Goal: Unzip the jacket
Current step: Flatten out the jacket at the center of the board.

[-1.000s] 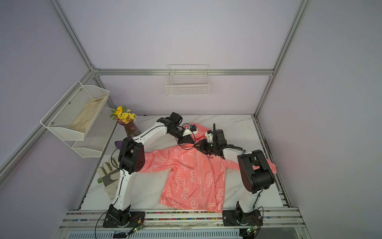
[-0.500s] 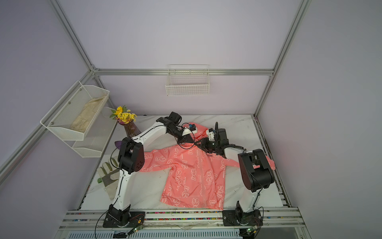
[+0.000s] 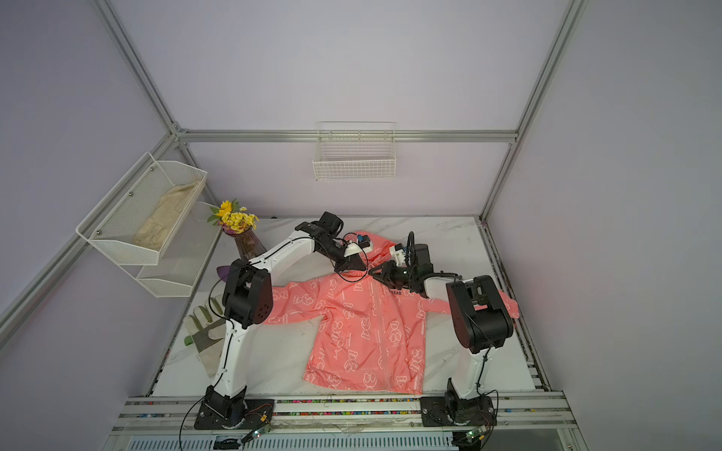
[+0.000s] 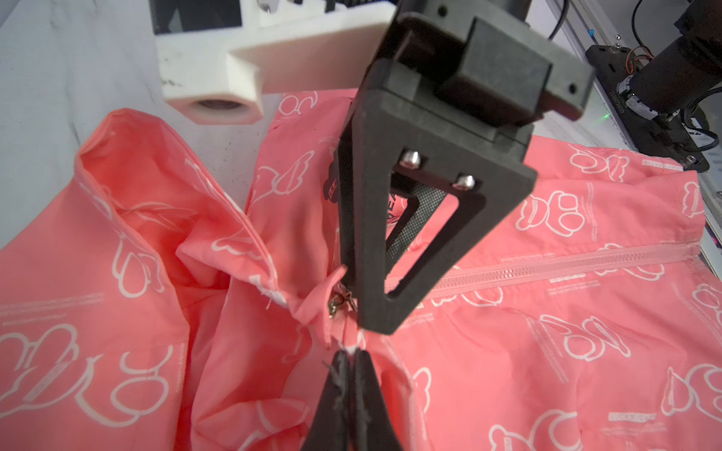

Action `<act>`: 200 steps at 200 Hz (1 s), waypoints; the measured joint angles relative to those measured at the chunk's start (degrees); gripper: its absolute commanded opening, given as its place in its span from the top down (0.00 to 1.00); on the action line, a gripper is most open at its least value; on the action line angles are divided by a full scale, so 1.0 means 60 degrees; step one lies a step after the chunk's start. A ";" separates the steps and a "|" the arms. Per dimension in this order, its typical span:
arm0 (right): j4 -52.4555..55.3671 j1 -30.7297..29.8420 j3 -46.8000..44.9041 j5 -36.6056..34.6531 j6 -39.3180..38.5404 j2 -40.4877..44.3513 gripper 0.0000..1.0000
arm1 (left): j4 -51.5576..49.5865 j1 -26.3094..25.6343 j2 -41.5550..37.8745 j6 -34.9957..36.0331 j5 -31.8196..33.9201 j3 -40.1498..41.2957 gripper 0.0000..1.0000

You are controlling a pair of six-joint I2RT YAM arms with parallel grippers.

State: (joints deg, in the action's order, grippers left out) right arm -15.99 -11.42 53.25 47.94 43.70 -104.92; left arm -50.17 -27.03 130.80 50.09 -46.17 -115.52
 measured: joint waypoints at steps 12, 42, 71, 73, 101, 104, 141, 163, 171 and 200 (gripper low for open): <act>-0.0095 0.0062 0.0000 0.0033 0.0015 0.0000 0.65 | 0.0004 -0.0004 -0.0015 0.0000 0.0004 0.0000 1.00; -0.0175 0.0091 0.0000 0.0193 -0.0251 0.0000 0.58 | 0.0025 -0.0018 -0.0051 -0.0004 0.0022 0.0004 1.00; 0.0769 0.0091 0.0397 0.0280 -0.1446 0.0004 0.55 | 0.0040 -0.0018 -0.0055 -0.0004 0.0025 0.0058 1.00; 0.0878 0.0091 0.0448 0.0284 -0.1541 0.0004 0.55 | 0.0040 -0.0018 -0.0055 -0.0004 0.0025 0.0062 1.00; 0.2233 0.0095 0.1096 0.0044 -0.3027 0.0007 0.55 | 0.0036 -0.0018 -0.0055 -0.0004 0.0022 0.0109 1.00; 0.2371 0.0095 0.1162 0.0004 -0.3187 0.0011 0.55 | 0.0036 -0.0018 -0.0055 -0.0004 0.0018 0.0109 1.00; 0.3610 0.0033 0.1774 -0.0324 -0.4634 0.0011 0.59 | 0.0044 -0.0018 -0.0055 -0.0011 -0.0022 0.0109 1.00; 0.4131 -0.0106 0.2004 -0.0441 -0.5315 0.0011 0.59 | 0.0047 -0.0018 -0.0055 -0.0015 -0.0051 0.0109 1.00; 0.4251 -0.0186 0.2033 -0.0463 -0.5501 0.0011 0.60 | 0.0047 -0.0018 -0.0055 -0.0018 -0.0051 0.0109 1.00; 0.4608 -0.0474 0.2036 -0.0612 -0.6007 0.0011 0.60 | 0.0044 -0.0018 -0.0055 -0.0029 -0.0051 0.0109 1.00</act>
State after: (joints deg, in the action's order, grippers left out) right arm 11.66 -14.26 65.47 44.27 7.66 -104.86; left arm -49.91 -27.14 130.47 49.91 -46.48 -114.87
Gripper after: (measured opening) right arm 0.403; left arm 0.048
